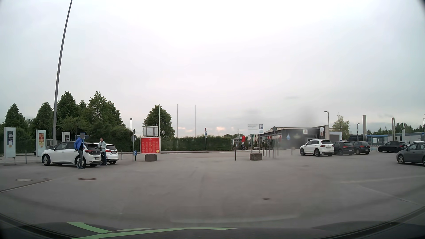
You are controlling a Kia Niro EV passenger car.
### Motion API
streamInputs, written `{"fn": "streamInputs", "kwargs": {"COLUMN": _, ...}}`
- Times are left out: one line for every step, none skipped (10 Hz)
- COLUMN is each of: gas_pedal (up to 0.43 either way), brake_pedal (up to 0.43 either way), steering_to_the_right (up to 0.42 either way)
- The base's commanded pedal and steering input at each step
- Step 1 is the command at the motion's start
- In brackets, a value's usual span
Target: Follow the waypoints while adhering to traffic rules and regulations
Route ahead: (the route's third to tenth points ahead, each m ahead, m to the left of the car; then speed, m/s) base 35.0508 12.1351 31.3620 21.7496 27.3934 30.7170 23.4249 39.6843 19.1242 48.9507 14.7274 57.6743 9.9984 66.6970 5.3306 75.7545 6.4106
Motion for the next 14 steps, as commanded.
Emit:
{"fn": "streamInputs", "kwargs": {"gas_pedal": 0.008, "brake_pedal": 0.000, "steering_to_the_right": -0.005}}
{"fn": "streamInputs", "kwargs": {"gas_pedal": 0.008, "brake_pedal": 0.000, "steering_to_the_right": -0.005}}
{"fn": "streamInputs", "kwargs": {"gas_pedal": 0.008, "brake_pedal": 0.000, "steering_to_the_right": -0.005}}
{"fn": "streamInputs", "kwargs": {"gas_pedal": 0.000, "brake_pedal": 0.000, "steering_to_the_right": -0.005}}
{"fn": "streamInputs", "kwargs": {"gas_pedal": 0.000, "brake_pedal": 0.000, "steering_to_the_right": -0.004}}
{"fn": "streamInputs", "kwargs": {"gas_pedal": 0.000, "brake_pedal": 0.000, "steering_to_the_right": -0.004}}
{"fn": "streamInputs", "kwargs": {"gas_pedal": 0.000, "brake_pedal": 0.000, "steering_to_the_right": -0.005}}
{"fn": "streamInputs", "kwargs": {"gas_pedal": 0.000, "brake_pedal": 0.000, "steering_to_the_right": -0.005}}
{"fn": "streamInputs", "kwargs": {"gas_pedal": 0.000, "brake_pedal": 0.000, "steering_to_the_right": -0.006}}
{"fn": "streamInputs", "kwargs": {"gas_pedal": 0.000, "brake_pedal": 0.000, "steering_to_the_right": -0.006}}
{"fn": "streamInputs", "kwargs": {"gas_pedal": 0.020, "brake_pedal": 0.000, "steering_to_the_right": -0.006}}
{"fn": "streamInputs", "kwargs": {"gas_pedal": 0.020, "brake_pedal": 0.000, "steering_to_the_right": -0.006}}
{"fn": "streamInputs", "kwargs": {"gas_pedal": 0.039, "brake_pedal": 0.000, "steering_to_the_right": -0.006}}
{"fn": "streamInputs", "kwargs": {"gas_pedal": 0.039, "brake_pedal": 0.000, "steering_to_the_right": -0.006}}
